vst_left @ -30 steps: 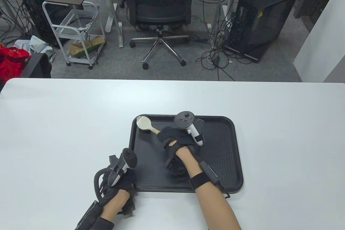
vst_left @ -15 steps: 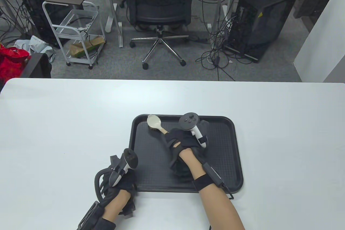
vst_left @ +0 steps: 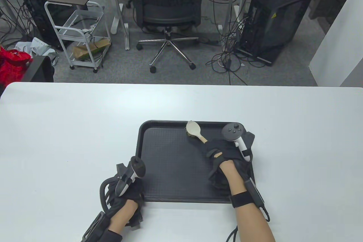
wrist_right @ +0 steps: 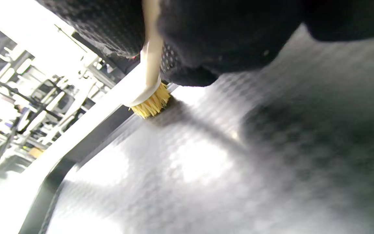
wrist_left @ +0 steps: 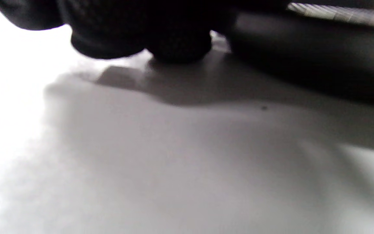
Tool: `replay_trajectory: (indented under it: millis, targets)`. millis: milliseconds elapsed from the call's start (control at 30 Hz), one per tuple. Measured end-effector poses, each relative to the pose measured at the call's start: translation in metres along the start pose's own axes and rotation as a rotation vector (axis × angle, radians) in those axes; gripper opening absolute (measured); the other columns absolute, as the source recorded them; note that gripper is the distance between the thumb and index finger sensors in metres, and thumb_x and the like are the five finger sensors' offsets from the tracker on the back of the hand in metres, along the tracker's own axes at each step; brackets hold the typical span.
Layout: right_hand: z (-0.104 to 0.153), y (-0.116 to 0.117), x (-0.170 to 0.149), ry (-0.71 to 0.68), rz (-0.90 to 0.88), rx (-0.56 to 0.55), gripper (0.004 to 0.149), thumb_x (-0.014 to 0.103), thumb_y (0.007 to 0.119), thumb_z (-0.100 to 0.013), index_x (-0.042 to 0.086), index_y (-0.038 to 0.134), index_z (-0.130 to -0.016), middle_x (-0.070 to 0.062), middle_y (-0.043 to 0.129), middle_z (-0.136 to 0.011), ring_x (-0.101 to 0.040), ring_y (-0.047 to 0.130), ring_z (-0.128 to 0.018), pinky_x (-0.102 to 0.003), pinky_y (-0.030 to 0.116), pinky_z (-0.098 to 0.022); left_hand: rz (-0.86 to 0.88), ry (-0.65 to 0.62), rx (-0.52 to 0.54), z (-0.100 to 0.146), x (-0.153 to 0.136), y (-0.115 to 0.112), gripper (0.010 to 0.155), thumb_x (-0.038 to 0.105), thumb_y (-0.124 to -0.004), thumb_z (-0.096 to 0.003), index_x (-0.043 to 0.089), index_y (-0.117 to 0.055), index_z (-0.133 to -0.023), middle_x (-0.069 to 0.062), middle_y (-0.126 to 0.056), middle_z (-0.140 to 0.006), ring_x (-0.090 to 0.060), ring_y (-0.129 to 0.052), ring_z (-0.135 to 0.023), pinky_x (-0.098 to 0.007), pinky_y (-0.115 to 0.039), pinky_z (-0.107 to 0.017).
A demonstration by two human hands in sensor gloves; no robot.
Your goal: Scrub the tray with pot brush
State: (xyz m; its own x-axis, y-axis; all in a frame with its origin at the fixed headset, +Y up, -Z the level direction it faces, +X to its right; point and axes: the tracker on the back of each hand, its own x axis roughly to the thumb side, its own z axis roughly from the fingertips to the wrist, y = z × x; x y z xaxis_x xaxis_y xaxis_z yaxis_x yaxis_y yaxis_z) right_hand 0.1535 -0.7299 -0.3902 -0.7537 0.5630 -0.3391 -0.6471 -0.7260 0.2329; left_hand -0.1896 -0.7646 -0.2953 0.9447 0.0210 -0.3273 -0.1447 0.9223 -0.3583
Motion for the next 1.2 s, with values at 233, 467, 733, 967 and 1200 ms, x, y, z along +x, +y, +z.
replay_trajectory:
  millis: [233, 467, 733, 967, 1200]
  targets:
    - [-0.001, -0.027, -0.014, 0.049, 0.092, 0.017, 0.055, 0.039, 0.077, -0.05, 0.004, 0.072, -0.092, -0.015, 0.097, -0.056, -0.023, 0.097, -0.015, -0.046, 0.083, -0.019, 0.002, -0.001, -0.007, 0.0, 0.0, 0.0, 0.064, 0.044, -0.073, -0.0444, 0.008, -0.054, -0.094, 0.001, -0.087, -0.061, -0.02, -0.096, -0.041, -0.048, -0.081, -0.042]
    - [-0.003, -0.052, -0.033, 0.113, 0.133, 0.018, 0.055, 0.039, 0.077, -0.051, 0.004, 0.072, -0.093, -0.015, 0.096, -0.056, -0.023, 0.097, -0.016, -0.046, 0.083, -0.02, -0.006, 0.002, -0.009, 0.0, 0.0, 0.001, 0.064, 0.044, -0.073, -0.0446, 0.008, -0.054, -0.094, 0.001, -0.087, -0.061, -0.02, -0.096, -0.041, -0.048, -0.081, -0.042]
    - [-0.001, -0.075, -0.058, 0.181, 0.128, -0.007, 0.055, 0.038, 0.077, -0.051, 0.003, 0.071, -0.093, -0.015, 0.096, -0.057, -0.025, 0.097, -0.017, -0.047, 0.082, -0.02, -0.005, 0.002, -0.009, 0.0, 0.001, 0.001, 0.064, 0.044, -0.073, -0.0445, 0.008, -0.054, -0.094, 0.001, -0.087, -0.061, -0.02, -0.096, -0.041, -0.049, -0.081, -0.042]
    - [0.001, -0.084, -0.068, 0.229, 0.134, -0.03, 0.055, 0.038, 0.077, -0.05, 0.003, 0.071, -0.093, -0.015, 0.095, -0.057, -0.025, 0.096, -0.018, -0.047, 0.082, -0.021, 0.001, 0.004, -0.01, 0.0, 0.001, 0.0, 0.064, 0.044, -0.073, -0.0445, 0.008, -0.054, -0.094, 0.001, -0.087, -0.061, -0.02, -0.096, -0.04, -0.048, -0.081, -0.041]
    - [0.006, -0.086, -0.059, 0.134, 0.087, -0.01, 0.054, 0.037, 0.077, -0.05, 0.002, 0.071, -0.092, -0.014, 0.095, -0.055, -0.022, 0.095, -0.016, -0.045, 0.082, -0.019, 0.005, -0.001, -0.01, 0.0, 0.0, 0.0, 0.064, 0.044, -0.073, -0.0445, 0.008, -0.054, -0.094, 0.0, -0.087, -0.061, -0.02, -0.096, -0.04, -0.049, -0.081, -0.042]
